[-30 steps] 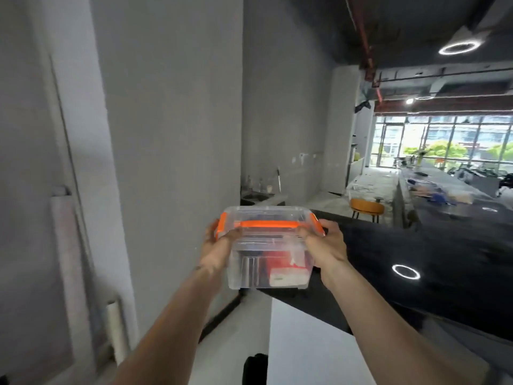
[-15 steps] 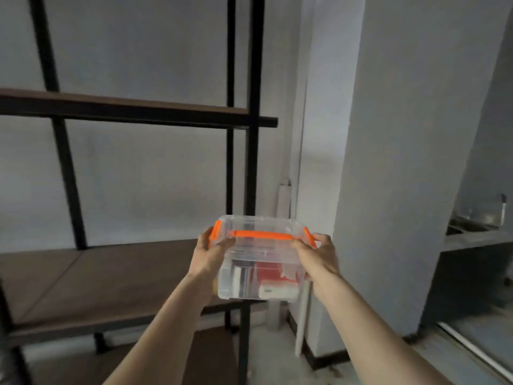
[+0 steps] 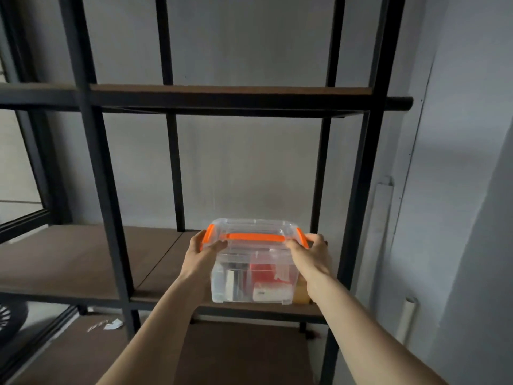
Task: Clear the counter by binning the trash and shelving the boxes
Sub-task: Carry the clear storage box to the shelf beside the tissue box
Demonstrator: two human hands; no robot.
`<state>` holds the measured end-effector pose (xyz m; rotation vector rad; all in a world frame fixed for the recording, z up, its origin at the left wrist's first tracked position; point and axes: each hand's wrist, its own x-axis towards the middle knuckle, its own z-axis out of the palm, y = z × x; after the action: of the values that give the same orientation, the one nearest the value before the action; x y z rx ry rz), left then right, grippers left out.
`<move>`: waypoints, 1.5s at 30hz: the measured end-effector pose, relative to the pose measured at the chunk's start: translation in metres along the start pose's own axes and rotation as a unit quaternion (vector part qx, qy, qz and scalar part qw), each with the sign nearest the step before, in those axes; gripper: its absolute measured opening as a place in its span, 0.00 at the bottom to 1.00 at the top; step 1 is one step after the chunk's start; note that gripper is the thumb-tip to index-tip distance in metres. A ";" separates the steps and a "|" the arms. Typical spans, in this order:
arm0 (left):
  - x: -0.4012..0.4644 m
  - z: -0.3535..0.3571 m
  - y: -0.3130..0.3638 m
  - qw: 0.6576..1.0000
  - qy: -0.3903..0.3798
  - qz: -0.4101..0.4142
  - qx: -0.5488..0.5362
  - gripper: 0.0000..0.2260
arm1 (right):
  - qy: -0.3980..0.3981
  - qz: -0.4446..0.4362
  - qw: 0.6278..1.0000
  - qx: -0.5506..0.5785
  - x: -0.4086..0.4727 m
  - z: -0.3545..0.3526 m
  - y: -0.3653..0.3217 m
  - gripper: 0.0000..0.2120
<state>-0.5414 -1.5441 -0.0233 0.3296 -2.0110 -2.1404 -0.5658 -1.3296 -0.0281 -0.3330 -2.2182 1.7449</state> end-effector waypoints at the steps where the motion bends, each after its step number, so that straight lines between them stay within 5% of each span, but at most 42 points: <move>1: 0.014 0.001 -0.002 1.000 0.002 -0.002 0.002 0.29 | -0.002 0.001 1.000 -0.002 0.013 0.008 0.003 0.17; 26: 0.351 0.015 -0.114 0.984 -0.048 -0.094 0.144 0.25 | -0.017 0.169 0.983 -0.067 0.252 0.203 0.111 0.21; 45: 0.382 0.026 -0.204 0.942 -0.072 -0.098 0.313 0.19 | -0.140 0.214 0.948 -0.191 0.272 0.229 0.206 0.31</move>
<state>-0.9109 -1.6150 -0.2388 0.4863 -2.8221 -1.5897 -0.9042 -1.3897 -0.2542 -0.7449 -2.8714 1.6193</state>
